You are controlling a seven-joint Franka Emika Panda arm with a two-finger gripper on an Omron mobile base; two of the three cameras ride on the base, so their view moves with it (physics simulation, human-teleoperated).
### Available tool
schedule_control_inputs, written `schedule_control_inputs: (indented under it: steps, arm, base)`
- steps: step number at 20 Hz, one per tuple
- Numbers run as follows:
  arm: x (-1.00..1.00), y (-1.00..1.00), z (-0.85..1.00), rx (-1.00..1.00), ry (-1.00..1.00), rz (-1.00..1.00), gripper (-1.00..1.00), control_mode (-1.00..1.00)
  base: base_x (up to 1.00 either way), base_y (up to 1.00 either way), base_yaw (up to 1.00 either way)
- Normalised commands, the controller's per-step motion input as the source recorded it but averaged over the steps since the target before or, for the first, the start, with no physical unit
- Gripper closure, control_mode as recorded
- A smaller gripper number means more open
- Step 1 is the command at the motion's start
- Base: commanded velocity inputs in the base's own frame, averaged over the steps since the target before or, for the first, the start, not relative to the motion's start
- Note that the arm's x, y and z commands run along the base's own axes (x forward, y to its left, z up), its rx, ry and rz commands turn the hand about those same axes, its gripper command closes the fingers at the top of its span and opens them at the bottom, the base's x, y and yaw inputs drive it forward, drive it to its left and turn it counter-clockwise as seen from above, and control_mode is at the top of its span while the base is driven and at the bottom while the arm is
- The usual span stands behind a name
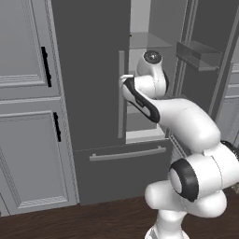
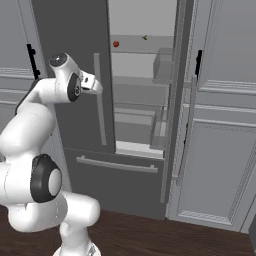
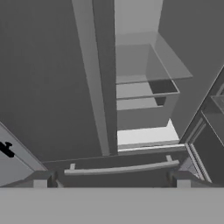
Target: Take the strawberry from the fridge and place it on top of the pancake, located on the dining counter.
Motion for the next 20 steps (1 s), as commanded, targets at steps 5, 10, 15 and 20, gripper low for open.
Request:
schedule_control_inputs:
  steps: [5, 10, 15, 20]
  arm:
    - [0.46, 0.16, 0.0, -0.01, 0.0, 0.0, -1.0, -1.0]
    - [0.5, 0.05, -0.01, -0.01, 0.0, 0.0, -1.0, -1.0]
    - [0.48, 0.0, -0.1, 0.0, 0.0, 0.0, -1.0, -1.0]
    - [0.56, 0.0, -0.18, 0.0, 0.0, 0.0, -1.0, -1.0]
  base:
    - [0.0, 0.0, 0.0]
    - [0.0, 0.0, 0.0]
    - [0.0, 0.0, 0.0]
    - [0.0, 0.0, 0.0]
